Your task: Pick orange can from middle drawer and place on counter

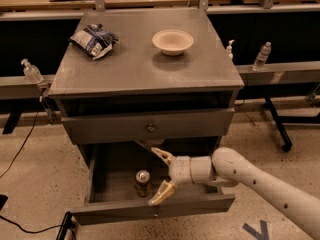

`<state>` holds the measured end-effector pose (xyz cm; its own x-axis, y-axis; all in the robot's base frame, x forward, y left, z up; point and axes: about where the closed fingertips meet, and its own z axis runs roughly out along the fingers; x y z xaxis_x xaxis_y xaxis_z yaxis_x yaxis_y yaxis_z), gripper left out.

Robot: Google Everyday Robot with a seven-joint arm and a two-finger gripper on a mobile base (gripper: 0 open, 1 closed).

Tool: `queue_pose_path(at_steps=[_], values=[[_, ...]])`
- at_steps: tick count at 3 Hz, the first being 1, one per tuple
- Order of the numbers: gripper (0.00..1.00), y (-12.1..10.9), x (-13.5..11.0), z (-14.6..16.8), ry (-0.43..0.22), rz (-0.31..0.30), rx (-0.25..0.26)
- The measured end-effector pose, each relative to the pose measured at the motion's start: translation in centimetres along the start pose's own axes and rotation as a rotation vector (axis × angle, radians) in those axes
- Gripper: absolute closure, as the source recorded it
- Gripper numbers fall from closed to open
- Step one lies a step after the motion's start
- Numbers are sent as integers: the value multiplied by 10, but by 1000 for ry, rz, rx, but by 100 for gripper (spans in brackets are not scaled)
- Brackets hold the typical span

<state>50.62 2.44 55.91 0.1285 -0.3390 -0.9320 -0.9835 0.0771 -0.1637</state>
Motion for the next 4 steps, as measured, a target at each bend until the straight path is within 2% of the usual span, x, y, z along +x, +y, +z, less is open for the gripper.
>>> queue_pose_path(at_steps=[1,2,3,4], values=[[0,15,45,18,3,55,-36],[0,10,56,30,-3,88,-27],[0,-9,58,45,-50,135,6],[0,-30,61,59,-106,213,29]])
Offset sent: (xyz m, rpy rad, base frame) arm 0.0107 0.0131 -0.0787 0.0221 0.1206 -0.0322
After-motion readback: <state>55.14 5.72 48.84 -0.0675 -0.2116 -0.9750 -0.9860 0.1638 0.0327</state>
